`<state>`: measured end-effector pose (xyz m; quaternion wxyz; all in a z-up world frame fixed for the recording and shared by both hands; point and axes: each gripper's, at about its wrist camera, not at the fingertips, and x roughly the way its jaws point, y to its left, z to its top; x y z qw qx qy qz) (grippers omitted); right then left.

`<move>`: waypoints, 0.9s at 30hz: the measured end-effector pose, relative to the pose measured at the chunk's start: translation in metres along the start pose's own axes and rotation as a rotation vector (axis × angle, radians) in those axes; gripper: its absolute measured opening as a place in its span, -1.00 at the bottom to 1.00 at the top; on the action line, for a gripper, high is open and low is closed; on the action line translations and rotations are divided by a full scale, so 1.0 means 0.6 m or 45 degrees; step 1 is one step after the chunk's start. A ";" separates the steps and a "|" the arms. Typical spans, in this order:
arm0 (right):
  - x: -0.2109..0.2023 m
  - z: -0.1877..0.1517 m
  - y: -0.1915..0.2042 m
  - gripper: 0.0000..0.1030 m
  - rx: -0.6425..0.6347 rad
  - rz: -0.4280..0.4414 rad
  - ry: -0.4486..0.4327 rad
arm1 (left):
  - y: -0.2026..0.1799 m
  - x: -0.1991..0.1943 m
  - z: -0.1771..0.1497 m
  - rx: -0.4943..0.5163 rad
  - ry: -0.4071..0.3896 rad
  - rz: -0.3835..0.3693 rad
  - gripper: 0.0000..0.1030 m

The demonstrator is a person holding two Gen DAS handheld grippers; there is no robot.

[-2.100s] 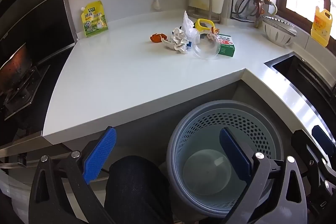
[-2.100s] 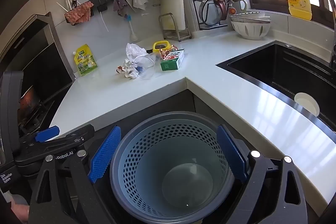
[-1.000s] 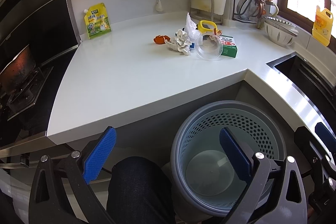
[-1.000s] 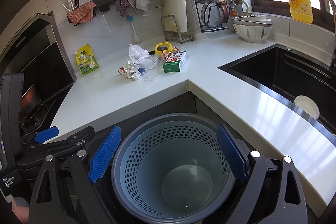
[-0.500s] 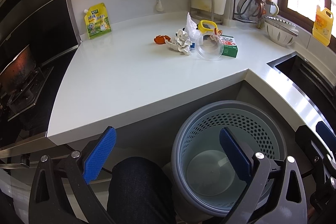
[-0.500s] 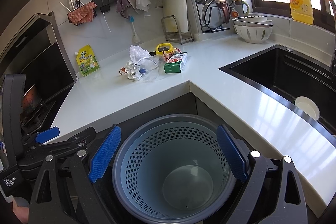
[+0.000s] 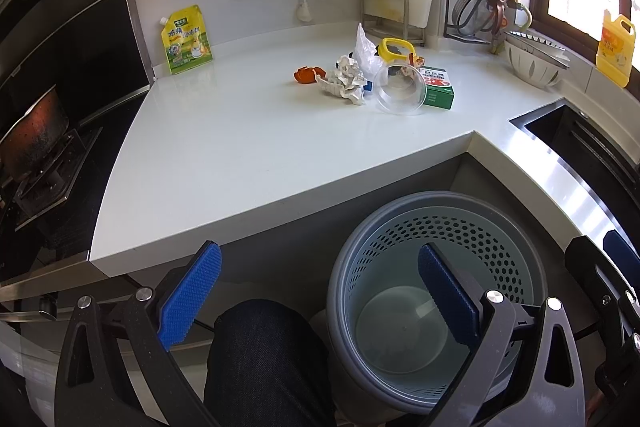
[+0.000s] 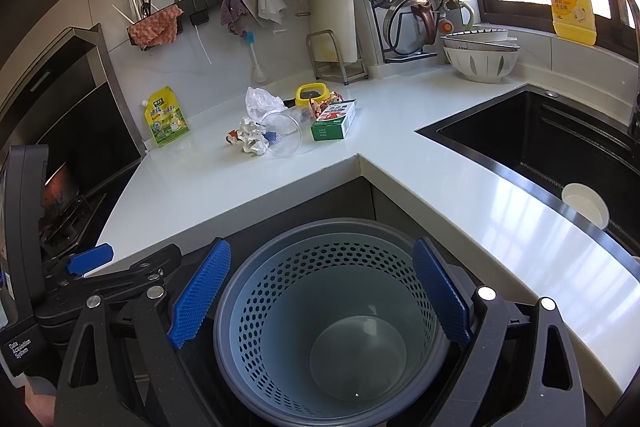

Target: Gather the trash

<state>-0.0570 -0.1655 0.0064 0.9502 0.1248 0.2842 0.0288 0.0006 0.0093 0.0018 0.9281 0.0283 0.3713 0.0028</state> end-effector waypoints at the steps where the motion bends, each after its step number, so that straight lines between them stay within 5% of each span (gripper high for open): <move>1: 0.000 0.000 0.000 0.71 0.001 0.000 0.000 | 0.001 0.000 0.000 0.000 -0.001 0.000 0.88; 27: 0.000 -0.002 0.001 0.71 0.002 0.007 -0.001 | 0.006 -0.001 -0.004 -0.006 -0.001 0.006 0.88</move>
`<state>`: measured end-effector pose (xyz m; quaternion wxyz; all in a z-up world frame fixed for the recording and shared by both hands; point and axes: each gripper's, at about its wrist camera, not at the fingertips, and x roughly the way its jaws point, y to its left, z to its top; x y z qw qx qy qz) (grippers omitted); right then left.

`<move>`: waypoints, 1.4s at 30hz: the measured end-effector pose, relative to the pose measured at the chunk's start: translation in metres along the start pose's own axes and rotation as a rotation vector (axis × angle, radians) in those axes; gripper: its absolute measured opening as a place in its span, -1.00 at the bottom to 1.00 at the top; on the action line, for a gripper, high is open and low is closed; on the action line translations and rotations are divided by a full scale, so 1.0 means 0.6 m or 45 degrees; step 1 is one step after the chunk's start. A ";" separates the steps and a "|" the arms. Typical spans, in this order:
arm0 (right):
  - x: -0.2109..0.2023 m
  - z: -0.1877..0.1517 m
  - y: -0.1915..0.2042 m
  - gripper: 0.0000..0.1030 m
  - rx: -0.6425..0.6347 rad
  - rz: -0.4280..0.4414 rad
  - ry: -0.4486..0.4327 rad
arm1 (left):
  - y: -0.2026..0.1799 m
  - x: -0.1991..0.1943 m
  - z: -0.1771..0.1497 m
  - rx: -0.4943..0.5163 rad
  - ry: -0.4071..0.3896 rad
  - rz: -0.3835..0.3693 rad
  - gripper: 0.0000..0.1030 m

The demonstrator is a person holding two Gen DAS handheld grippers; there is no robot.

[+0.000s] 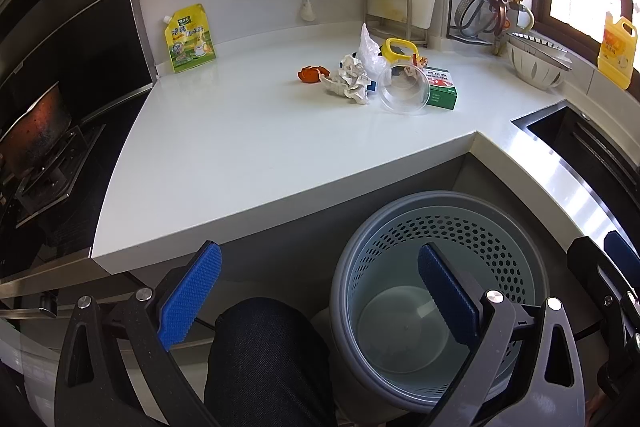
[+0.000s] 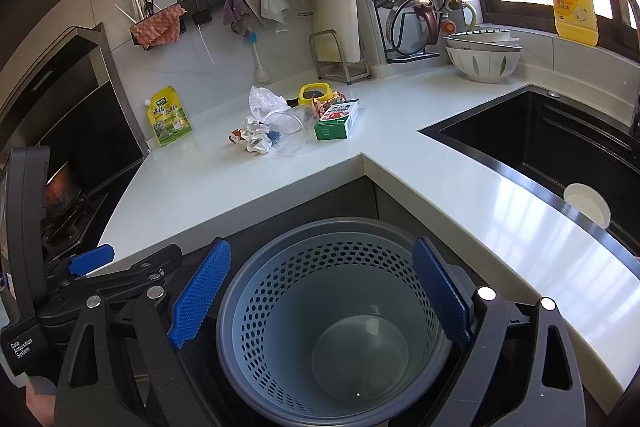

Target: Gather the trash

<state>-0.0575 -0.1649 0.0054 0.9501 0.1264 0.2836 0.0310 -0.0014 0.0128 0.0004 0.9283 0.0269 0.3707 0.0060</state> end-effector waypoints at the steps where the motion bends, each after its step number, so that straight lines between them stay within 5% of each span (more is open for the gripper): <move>1: 0.000 0.000 0.000 0.71 0.000 0.000 0.000 | 0.001 0.000 0.000 -0.001 0.001 0.000 0.88; 18: 0.079 -0.004 -0.032 0.71 0.012 0.019 0.080 | 0.005 0.066 0.019 0.008 0.027 0.050 0.88; 35: 0.227 0.161 -0.046 0.71 -0.045 -0.047 0.028 | 0.040 0.204 0.191 -0.029 -0.059 0.055 0.88; 42: 0.321 0.199 -0.034 0.71 -0.073 -0.060 0.110 | 0.051 0.254 0.222 -0.039 -0.032 0.041 0.88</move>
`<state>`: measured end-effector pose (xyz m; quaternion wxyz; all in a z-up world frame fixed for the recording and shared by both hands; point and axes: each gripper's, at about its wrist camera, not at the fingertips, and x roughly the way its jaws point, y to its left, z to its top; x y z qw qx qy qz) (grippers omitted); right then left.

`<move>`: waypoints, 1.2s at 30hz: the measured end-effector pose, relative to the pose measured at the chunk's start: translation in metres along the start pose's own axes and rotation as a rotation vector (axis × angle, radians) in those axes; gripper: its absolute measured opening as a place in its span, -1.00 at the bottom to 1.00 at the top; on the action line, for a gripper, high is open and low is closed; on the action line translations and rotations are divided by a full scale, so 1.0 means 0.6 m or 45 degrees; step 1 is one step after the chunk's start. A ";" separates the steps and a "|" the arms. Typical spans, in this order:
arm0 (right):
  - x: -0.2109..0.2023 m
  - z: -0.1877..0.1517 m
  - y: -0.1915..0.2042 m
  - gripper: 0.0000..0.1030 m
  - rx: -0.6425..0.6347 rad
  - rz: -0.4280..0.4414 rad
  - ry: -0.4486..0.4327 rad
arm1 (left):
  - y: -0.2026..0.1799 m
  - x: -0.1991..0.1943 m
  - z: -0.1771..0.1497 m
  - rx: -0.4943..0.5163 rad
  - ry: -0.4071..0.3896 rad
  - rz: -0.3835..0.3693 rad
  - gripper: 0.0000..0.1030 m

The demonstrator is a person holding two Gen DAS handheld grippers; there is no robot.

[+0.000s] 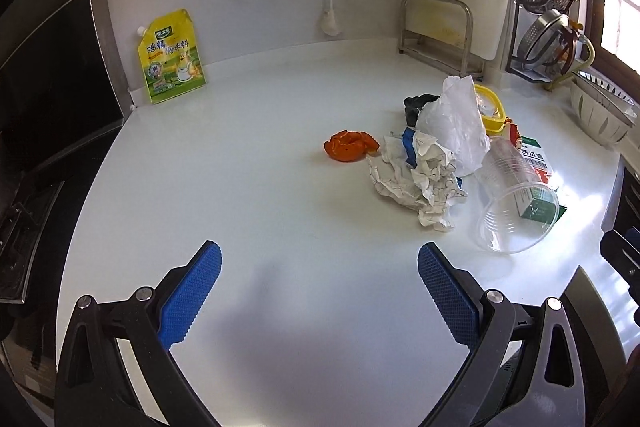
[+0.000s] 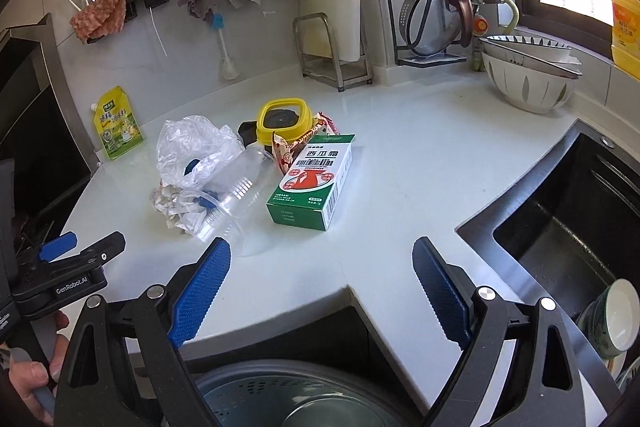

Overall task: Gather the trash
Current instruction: 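Move both tools toward the trash on the countertop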

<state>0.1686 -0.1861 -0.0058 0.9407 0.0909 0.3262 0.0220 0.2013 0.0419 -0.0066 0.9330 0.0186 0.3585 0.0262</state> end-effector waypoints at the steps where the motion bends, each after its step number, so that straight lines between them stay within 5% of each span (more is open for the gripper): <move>1: 0.011 0.003 0.001 0.71 -0.002 -0.003 0.011 | 0.000 0.005 0.001 0.002 0.002 -0.001 0.88; 12: 0.092 0.019 0.006 0.71 0.004 -0.051 0.107 | 0.001 0.040 0.012 0.026 0.028 -0.007 0.88; 36: 0.159 0.045 0.025 0.70 0.023 -0.179 0.157 | 0.006 0.056 0.038 -0.022 0.071 -0.061 0.88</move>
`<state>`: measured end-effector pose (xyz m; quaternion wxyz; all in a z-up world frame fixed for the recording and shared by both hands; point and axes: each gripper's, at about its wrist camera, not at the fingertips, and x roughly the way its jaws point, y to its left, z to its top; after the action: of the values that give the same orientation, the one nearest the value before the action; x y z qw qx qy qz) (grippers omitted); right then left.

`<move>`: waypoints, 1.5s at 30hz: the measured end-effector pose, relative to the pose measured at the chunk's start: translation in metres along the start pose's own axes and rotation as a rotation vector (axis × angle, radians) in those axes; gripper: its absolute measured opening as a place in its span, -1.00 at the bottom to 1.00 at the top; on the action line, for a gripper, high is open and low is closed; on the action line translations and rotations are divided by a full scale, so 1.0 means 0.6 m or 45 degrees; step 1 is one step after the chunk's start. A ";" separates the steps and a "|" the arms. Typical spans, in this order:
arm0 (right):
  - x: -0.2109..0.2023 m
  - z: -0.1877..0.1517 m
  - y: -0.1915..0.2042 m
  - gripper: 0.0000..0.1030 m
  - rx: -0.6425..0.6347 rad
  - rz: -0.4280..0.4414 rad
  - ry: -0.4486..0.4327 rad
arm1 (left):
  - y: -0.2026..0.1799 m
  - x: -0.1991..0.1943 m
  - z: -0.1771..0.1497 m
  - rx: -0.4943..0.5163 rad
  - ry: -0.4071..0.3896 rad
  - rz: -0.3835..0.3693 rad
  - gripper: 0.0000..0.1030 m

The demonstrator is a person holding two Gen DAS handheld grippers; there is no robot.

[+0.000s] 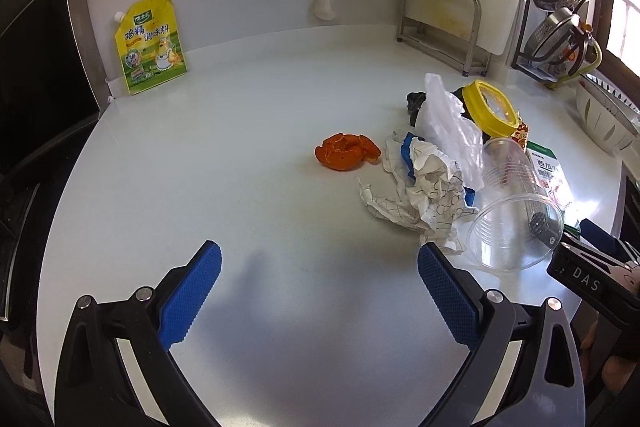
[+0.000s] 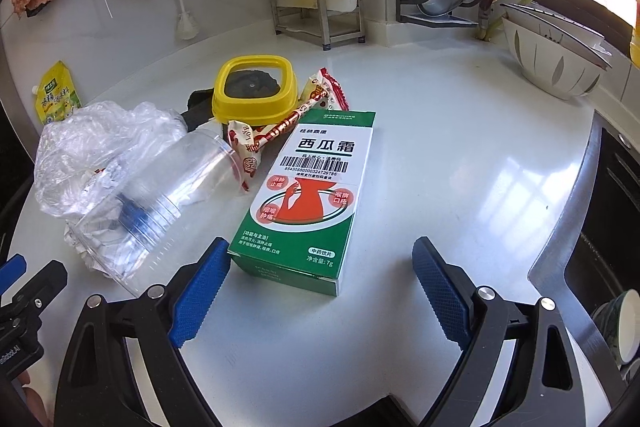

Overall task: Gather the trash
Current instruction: 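Move both tools toward the trash on the countertop, then grasp the green medicine box with the right tool while the left tool grasps crumpled paper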

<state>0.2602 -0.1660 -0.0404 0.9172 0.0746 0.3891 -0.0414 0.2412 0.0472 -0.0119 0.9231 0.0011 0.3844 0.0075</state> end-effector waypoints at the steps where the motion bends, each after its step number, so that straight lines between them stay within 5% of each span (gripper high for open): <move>1: 0.001 0.000 -0.001 0.70 0.001 -0.002 -0.004 | 0.001 -0.001 0.001 -0.003 -0.005 0.002 0.88; 4: -0.002 -0.002 -0.002 0.62 -0.007 -0.006 -0.021 | 0.002 -0.001 0.004 -0.009 -0.019 0.008 0.88; 7: -0.007 -0.005 0.000 0.12 -0.053 -0.034 -0.038 | 0.004 0.002 0.006 -0.028 -0.015 -0.003 0.88; 9: -0.012 -0.007 -0.005 0.00 -0.057 -0.015 -0.040 | 0.005 0.004 0.006 -0.042 -0.008 -0.017 0.88; 22: -0.045 -0.019 -0.068 -0.01 0.057 0.081 -0.079 | -0.023 -0.004 0.029 -0.047 -0.057 -0.072 0.88; 39: -0.063 -0.025 -0.078 -0.01 0.076 0.181 -0.107 | -0.097 0.030 0.028 0.054 0.016 -0.070 0.88; 42: -0.066 -0.027 -0.080 -0.01 0.080 0.189 -0.112 | -0.101 0.023 0.028 0.065 -0.016 -0.081 0.76; 45: -0.067 -0.028 -0.082 -0.01 0.085 0.192 -0.114 | -0.106 0.023 0.026 0.081 -0.005 -0.110 0.24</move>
<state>0.2137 -0.2106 -0.0281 0.9313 0.1323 0.3393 0.0116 0.2631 -0.0160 -0.0112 0.9229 0.0140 0.3822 -0.0446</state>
